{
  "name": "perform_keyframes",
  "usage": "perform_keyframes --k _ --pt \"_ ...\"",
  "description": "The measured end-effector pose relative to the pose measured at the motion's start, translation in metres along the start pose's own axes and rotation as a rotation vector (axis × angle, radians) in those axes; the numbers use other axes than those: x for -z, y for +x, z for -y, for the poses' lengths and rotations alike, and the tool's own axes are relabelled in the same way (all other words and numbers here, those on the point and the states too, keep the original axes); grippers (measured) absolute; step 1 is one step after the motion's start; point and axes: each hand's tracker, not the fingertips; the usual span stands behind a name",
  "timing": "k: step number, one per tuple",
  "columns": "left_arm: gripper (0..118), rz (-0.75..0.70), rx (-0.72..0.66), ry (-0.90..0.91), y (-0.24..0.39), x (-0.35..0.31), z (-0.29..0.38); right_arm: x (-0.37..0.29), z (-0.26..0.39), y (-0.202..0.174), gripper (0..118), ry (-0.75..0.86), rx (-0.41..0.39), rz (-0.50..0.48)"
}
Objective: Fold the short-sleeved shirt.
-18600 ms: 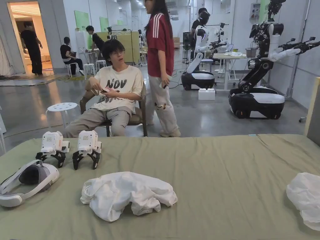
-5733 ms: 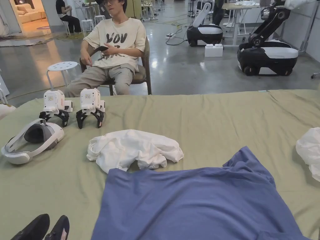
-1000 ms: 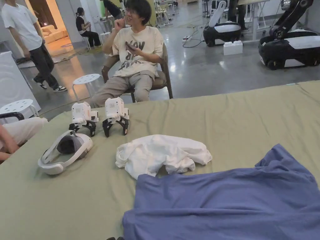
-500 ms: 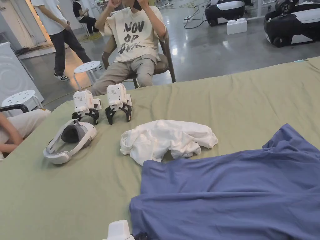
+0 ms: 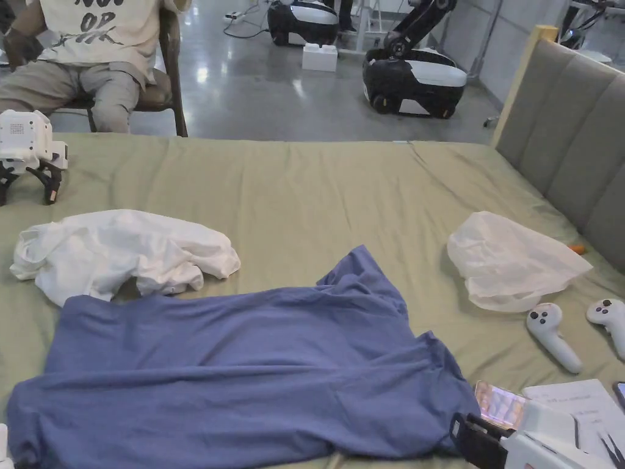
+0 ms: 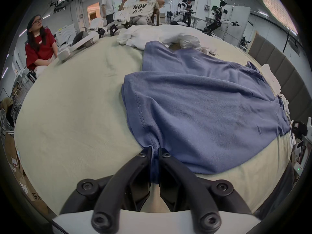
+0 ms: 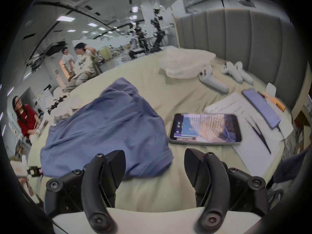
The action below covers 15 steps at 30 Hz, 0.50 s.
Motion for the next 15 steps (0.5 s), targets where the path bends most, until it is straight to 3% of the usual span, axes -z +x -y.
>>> perform_keyframes --k 2,4,6,8,9,13,15 --pt "6 -0.001 0.006 0.001 0.001 0.001 0.002 0.026 0.001 0.004 71 -0.064 0.023 0.023" --pt "6 -0.011 0.018 0.010 0.010 -0.005 0.006 0.040 0.008 0.003 49 -0.115 0.017 -0.018" --pt "6 -0.021 0.032 0.019 0.014 -0.007 0.008 0.040 0.011 -0.005 45 -0.077 -0.063 0.032" --pt "6 -0.028 0.053 0.020 0.018 -0.010 0.008 0.034 0.008 -0.010 15 -0.066 -0.116 0.016" --pt "5 -0.027 0.063 0.019 0.018 -0.012 0.007 0.032 0.007 -0.011 9 -0.052 -0.147 0.008" --pt "0 0.019 0.067 0.071 -0.001 -0.022 0.011 0.014 0.000 -0.019 7 -0.041 -0.217 0.042" --pt "0 0.025 0.035 0.103 -0.009 -0.041 0.012 -0.001 -0.006 -0.022 7 -0.032 -0.210 0.048"
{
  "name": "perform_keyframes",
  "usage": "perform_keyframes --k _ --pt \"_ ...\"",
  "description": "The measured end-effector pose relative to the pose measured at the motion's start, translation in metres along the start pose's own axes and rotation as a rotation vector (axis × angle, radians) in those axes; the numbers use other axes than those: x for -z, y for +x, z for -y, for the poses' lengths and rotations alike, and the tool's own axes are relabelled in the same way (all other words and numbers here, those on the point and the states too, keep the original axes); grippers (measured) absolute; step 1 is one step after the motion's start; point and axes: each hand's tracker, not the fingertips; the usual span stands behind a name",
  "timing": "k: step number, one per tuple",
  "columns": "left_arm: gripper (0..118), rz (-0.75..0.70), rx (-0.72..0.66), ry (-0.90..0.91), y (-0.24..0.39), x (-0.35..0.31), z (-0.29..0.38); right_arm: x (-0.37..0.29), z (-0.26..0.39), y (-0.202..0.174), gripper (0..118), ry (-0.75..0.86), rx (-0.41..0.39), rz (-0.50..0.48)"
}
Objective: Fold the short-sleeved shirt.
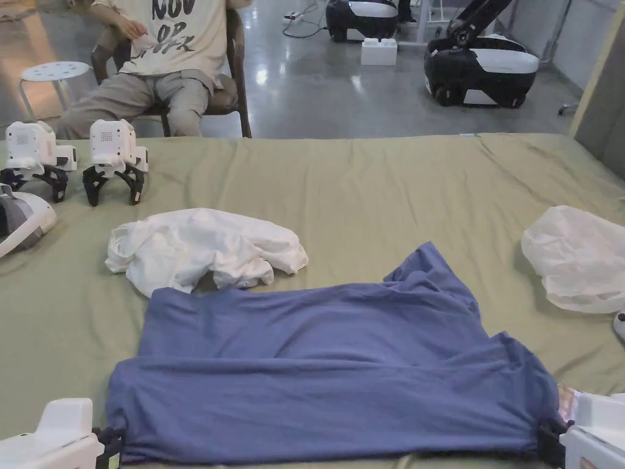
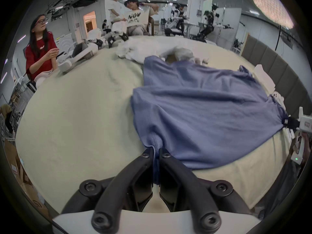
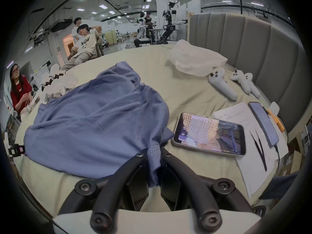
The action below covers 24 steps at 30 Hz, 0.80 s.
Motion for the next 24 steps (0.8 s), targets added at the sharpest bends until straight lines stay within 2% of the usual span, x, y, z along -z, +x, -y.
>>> perform_keyframes --k 2,3,6,11,16,17,18,20,21,24 --pt "0 0.025 -0.047 0.028 -0.012 -0.019 -0.001 -0.016 0.000 0.007 7 0.001 0.094 -0.019" --pt "0 0.037 -0.076 0.036 -0.015 -0.029 0.002 -0.022 0.001 0.010 7 -0.003 0.114 -0.024" --pt "0 0.060 -0.066 0.029 -0.021 -0.054 0.017 -0.049 0.017 0.018 7 -0.006 0.078 0.010" --pt "0 0.083 -0.059 -0.010 -0.025 -0.084 0.057 -0.088 0.058 0.028 7 -0.060 0.067 -0.001" --pt "0 0.071 -0.034 -0.046 -0.024 -0.091 0.077 -0.101 0.080 0.026 7 -0.076 0.034 0.008" --pt "5 0.082 -0.033 -0.052 -0.024 -0.087 0.079 -0.099 0.081 0.026 8 -0.075 0.035 0.008" --pt "18 0.083 -0.024 -0.055 -0.023 -0.085 0.080 -0.098 0.081 0.025 13 -0.076 0.035 0.005" --pt "60 -0.017 0.034 -0.035 -0.021 -0.087 0.082 -0.098 0.079 0.023 39 -0.081 0.015 0.031" --pt "71 -0.038 0.055 -0.019 -0.017 -0.089 0.082 -0.100 0.078 0.023 47 -0.075 0.007 0.035" --pt "73 -0.058 0.041 0.083 -0.016 -0.106 0.077 -0.112 0.072 0.022 50 -0.039 -0.012 0.019"
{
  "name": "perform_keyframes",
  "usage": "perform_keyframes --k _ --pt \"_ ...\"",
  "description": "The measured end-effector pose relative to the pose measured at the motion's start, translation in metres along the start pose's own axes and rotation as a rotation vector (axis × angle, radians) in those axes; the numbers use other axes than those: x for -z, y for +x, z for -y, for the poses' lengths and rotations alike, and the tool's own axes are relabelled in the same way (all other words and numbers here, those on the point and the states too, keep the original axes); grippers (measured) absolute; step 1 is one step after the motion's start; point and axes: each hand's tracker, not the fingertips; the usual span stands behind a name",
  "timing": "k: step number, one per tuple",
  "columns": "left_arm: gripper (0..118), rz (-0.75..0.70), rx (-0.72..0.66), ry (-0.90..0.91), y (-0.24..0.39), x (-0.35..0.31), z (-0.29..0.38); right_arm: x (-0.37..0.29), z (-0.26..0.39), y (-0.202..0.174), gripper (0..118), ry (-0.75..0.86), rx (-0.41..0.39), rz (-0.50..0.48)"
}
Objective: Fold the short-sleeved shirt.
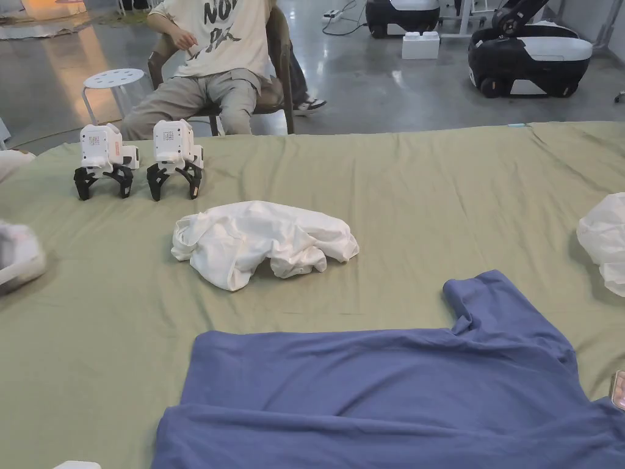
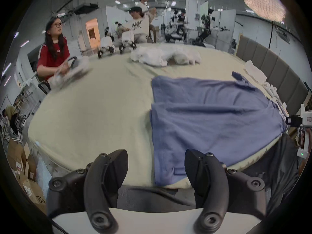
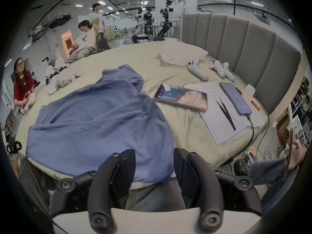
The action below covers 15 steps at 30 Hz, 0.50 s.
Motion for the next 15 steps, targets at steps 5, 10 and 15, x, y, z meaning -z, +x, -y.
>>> perform_keyframes --k 5,10,15 --pt "73 0.001 -0.088 0.199 0.014 -0.036 -0.016 -0.034 -0.017 -0.018 52 0.140 0.008 -0.118" --pt "72 0.032 -0.085 0.393 0.045 -0.073 -0.029 -0.064 -0.031 -0.047 52 0.295 -0.044 -0.210" --pt "69 0.032 0.030 0.478 0.074 -0.100 -0.039 -0.073 -0.038 -0.068 51 0.347 -0.106 -0.268"
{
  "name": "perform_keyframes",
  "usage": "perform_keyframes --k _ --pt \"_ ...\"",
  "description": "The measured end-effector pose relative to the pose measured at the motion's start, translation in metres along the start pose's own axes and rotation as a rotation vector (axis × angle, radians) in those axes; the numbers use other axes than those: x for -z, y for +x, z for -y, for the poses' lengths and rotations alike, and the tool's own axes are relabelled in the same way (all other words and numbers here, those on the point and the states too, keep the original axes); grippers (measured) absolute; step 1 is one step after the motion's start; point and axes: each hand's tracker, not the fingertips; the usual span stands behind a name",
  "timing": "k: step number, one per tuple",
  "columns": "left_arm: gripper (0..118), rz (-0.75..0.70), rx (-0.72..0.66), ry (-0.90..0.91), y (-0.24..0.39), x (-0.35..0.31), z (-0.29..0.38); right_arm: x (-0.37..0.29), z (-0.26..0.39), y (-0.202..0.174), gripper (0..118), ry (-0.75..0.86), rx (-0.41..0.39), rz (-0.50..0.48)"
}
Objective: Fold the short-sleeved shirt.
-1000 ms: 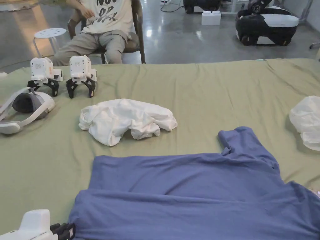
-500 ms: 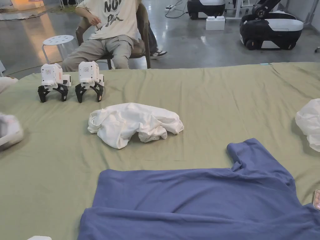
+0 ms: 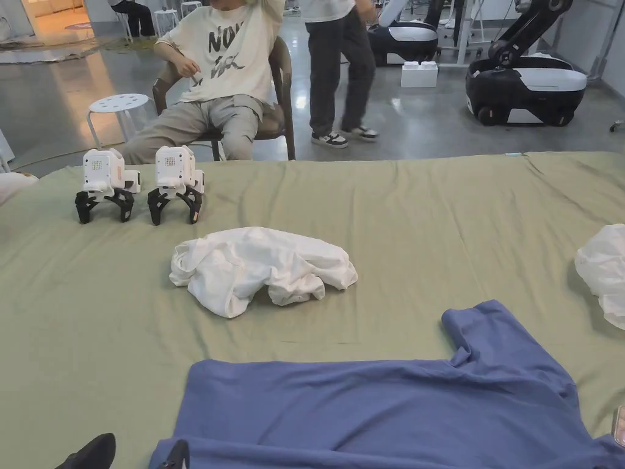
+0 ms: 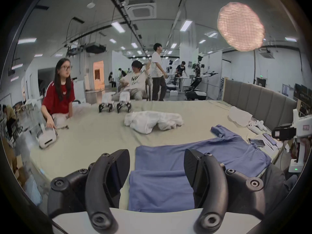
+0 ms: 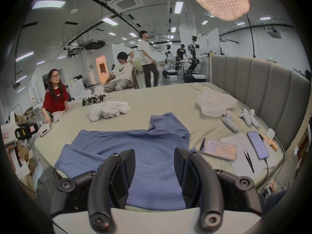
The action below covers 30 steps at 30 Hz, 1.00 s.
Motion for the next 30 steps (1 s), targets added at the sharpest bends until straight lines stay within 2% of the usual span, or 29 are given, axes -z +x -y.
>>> perform_keyframes --k 2,4,5,7,8,11,18,24,25,27,28,29,30 --pt "57 0.018 0.009 0.011 0.007 -0.007 -0.006 -0.002 -0.003 -0.011 36 0.021 -0.020 -0.007" --pt "33 0.020 0.015 0.017 0.013 -0.012 -0.010 -0.003 -0.003 -0.016 15 0.040 -0.022 -0.012" --pt "24 0.021 0.011 0.030 0.015 -0.016 -0.011 -0.004 -0.002 -0.018 9 0.057 -0.006 -0.024" --pt "4 0.034 -0.014 0.054 0.014 -0.017 -0.009 -0.005 0.002 -0.022 2 0.066 0.035 -0.045" --pt "0 0.040 -0.032 0.063 0.015 -0.017 -0.005 -0.004 0.003 -0.023 1 0.061 0.043 -0.051" --pt "0 0.057 -0.067 0.019 0.015 -0.014 0.000 -0.003 0.008 -0.028 0 0.058 0.043 -0.045" --pt "0 0.064 -0.057 -0.002 0.013 -0.006 -0.003 -0.001 0.006 -0.023 0 0.050 0.040 -0.035" --pt "0 0.102 -0.122 -0.098 -0.001 0.045 -0.008 0.006 0.010 -0.016 0 0.027 0.060 -0.024" --pt "8 0.112 -0.150 -0.119 -0.007 0.061 -0.005 0.008 0.011 -0.015 0 0.017 0.067 -0.028" --pt "13 0.143 -0.192 -0.189 -0.020 0.097 0.001 0.011 0.014 -0.013 0 0.001 0.072 -0.025" --pt "21 0.148 -0.212 -0.228 -0.026 0.118 0.002 0.013 0.017 -0.011 0 -0.010 0.072 -0.019" --pt "36 0.132 -0.221 -0.271 -0.032 0.141 0.005 0.014 0.020 -0.008 0 -0.021 0.074 -0.015" --pt "46 0.130 -0.227 -0.283 -0.038 0.161 0.007 0.014 0.022 -0.006 0 -0.028 0.079 -0.011"
